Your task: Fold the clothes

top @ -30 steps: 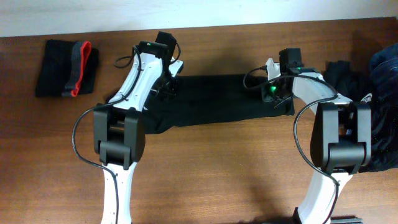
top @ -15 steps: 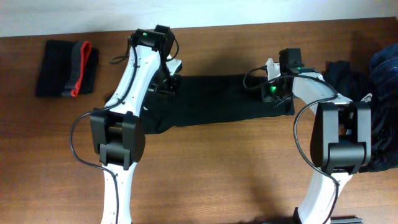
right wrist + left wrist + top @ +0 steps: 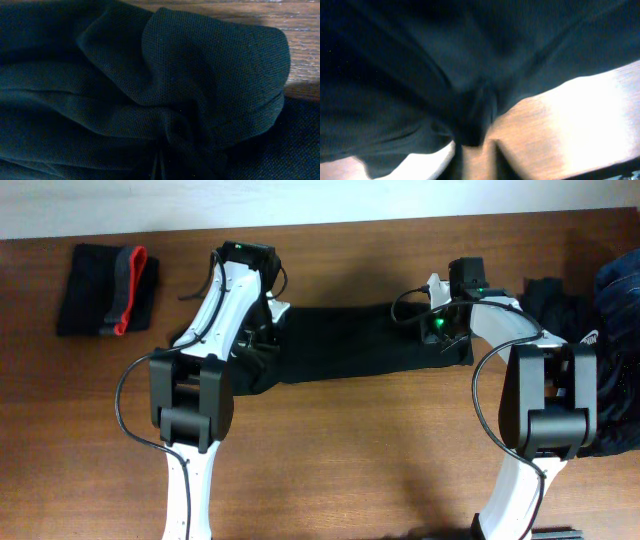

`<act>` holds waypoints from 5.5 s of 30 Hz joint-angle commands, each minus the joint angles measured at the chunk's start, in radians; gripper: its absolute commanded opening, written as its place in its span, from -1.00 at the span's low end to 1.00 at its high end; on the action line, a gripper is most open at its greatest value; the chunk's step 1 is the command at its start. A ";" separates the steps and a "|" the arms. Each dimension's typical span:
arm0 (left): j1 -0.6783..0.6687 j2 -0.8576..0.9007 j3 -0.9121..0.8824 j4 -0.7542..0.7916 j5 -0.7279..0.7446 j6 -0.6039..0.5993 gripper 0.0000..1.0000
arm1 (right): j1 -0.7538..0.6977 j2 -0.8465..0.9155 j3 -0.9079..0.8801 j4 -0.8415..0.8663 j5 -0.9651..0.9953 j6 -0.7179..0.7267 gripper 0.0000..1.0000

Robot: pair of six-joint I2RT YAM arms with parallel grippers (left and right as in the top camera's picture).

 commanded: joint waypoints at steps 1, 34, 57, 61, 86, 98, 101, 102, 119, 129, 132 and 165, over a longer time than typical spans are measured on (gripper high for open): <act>-0.005 0.006 -0.056 0.019 0.027 -0.008 0.52 | 0.006 0.065 -0.045 -0.001 0.031 0.002 -0.92; 0.099 -0.058 0.042 0.285 -0.211 -0.033 0.42 | 0.006 0.065 -0.045 0.000 0.031 0.002 -0.91; 0.101 -0.058 0.005 0.380 -0.211 -0.017 -0.08 | 0.006 0.065 -0.045 -0.001 0.032 0.002 -0.89; 0.101 -0.058 0.005 0.380 -0.211 -0.004 -0.30 | 0.006 0.065 -0.045 -0.001 0.032 0.002 -0.89; 0.121 -0.095 0.006 0.097 -0.215 -0.009 -1.00 | 0.006 0.065 -0.045 -0.001 0.031 0.002 -0.89; 0.121 -0.094 -0.006 0.010 -0.229 -0.032 -0.99 | 0.006 0.065 -0.045 -0.004 0.032 0.002 -0.89; 0.121 -0.094 -0.017 -0.009 -0.309 -0.090 -0.98 | 0.006 0.065 -0.045 -0.004 0.031 0.002 -0.90; 0.121 -0.094 -0.023 -0.016 -0.340 -0.112 -0.93 | 0.006 0.065 -0.045 -0.004 0.032 0.002 -0.90; 0.114 -0.257 0.103 0.122 -0.056 -0.139 0.54 | 0.006 0.064 -0.045 0.001 0.031 0.002 -0.76; 0.040 -0.200 -0.049 0.355 0.098 -0.091 0.72 | 0.006 -0.042 0.123 -0.201 0.024 0.001 -0.13; 0.028 -0.191 -0.101 0.398 0.097 -0.091 0.72 | -0.004 -0.096 0.137 -0.219 0.024 0.001 -0.05; 0.029 -0.190 -0.447 0.656 -0.008 -0.091 0.72 | -0.157 -0.126 -0.155 -0.034 0.018 0.032 0.60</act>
